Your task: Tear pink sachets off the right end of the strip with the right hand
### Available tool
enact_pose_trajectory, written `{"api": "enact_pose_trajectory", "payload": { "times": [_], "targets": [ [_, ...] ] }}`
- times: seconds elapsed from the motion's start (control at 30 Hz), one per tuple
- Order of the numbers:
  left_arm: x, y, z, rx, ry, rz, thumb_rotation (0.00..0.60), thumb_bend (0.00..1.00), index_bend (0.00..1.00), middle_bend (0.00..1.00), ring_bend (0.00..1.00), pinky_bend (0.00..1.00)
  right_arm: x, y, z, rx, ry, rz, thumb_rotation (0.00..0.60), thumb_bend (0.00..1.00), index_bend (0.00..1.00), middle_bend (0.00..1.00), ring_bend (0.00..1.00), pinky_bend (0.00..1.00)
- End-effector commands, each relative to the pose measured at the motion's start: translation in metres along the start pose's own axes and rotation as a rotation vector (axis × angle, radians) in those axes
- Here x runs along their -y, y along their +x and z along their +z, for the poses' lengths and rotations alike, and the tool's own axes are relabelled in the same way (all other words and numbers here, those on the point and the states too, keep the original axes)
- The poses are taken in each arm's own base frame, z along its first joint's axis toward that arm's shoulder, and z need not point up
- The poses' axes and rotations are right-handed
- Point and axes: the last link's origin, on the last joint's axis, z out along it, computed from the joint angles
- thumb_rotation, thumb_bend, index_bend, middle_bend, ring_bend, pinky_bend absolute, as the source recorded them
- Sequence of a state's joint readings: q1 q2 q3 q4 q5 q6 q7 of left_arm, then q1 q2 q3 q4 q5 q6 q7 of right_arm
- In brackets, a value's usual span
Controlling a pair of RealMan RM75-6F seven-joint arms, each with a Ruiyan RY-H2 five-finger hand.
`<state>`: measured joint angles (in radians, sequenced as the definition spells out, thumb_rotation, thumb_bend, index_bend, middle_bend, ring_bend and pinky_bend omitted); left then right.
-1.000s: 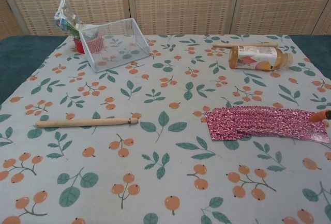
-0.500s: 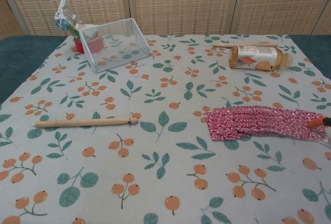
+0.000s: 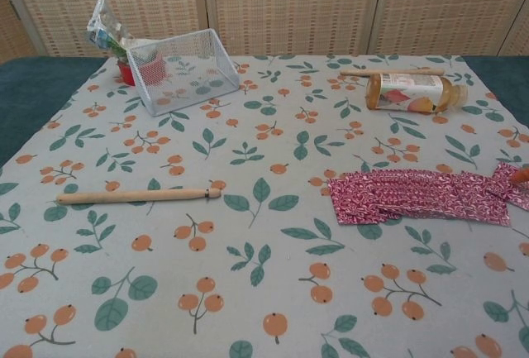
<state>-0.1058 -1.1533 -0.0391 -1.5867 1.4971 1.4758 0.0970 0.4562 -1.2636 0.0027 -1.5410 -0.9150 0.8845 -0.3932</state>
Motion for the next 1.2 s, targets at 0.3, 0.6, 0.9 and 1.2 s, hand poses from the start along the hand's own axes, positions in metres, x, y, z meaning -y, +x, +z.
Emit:
{"api": "enact_pose_trajectory", "payload": {
  "times": [0.3, 0.6, 0.9, 1.2],
  "targets": [
    [-0.001, -0.001, 0.000, 0.005, 0.000, 0.006, 0.600, 0.40, 0.02, 0.26, 0.35, 0.60, -0.025, 0.023, 0.004, -0.059, -0.092, 0.070, 0.600, 0.98, 0.08, 0.88, 0.79, 0.67],
    [-0.001, -0.001, 0.000, 0.006, 0.001, 0.009, 0.600, 0.40, 0.02, 0.26, 0.35, 0.60, -0.016, 0.020, -0.016, -0.017, 0.003, 0.060, 0.600, 0.97, 0.08, 0.88, 0.79, 0.67],
    [0.000, -0.001, 0.000, 0.009, 0.002, 0.007, 0.600, 0.40, 0.02, 0.26, 0.35, 0.60, -0.009, 0.008, -0.016, 0.053, 0.054, 0.052, 0.600, 0.97, 0.08, 0.88, 0.79, 0.67],
    [-0.001, 0.000, 0.000, 0.007, 0.001, 0.005, 0.600, 0.40, 0.03, 0.26, 0.35, 0.60, -0.007, 0.004, -0.008, 0.075, 0.060, 0.031, 0.600, 0.98, 0.08, 0.88, 0.79, 0.67]
  ]
}}
